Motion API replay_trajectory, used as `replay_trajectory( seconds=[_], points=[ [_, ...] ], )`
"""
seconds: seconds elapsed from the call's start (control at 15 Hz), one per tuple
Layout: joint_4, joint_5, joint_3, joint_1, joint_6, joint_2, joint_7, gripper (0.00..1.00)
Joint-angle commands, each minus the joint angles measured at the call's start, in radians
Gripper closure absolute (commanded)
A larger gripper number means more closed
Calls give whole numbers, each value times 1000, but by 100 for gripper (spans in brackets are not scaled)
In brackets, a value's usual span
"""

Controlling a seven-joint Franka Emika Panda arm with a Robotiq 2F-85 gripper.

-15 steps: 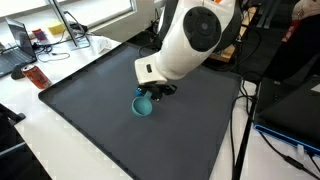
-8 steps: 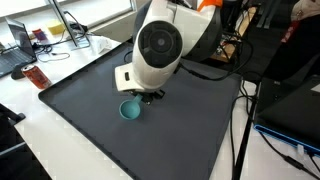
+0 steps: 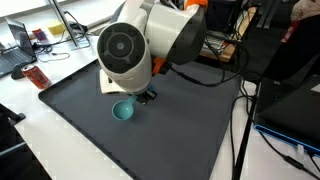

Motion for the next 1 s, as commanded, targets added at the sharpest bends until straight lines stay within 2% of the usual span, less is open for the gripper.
replay_trajectory(
  seconds=[0.0, 0.27, 0.53, 0.93],
  points=[
    [133, 63, 21, -49, -88, 60, -46, 65],
    [151, 121, 32, -104, -103, 54, -84, 65],
    [95, 157, 47, -152, -68, 3, -148, 65],
    [-90, 173, 86, -195, 4, -148, -247, 65]
  ],
)
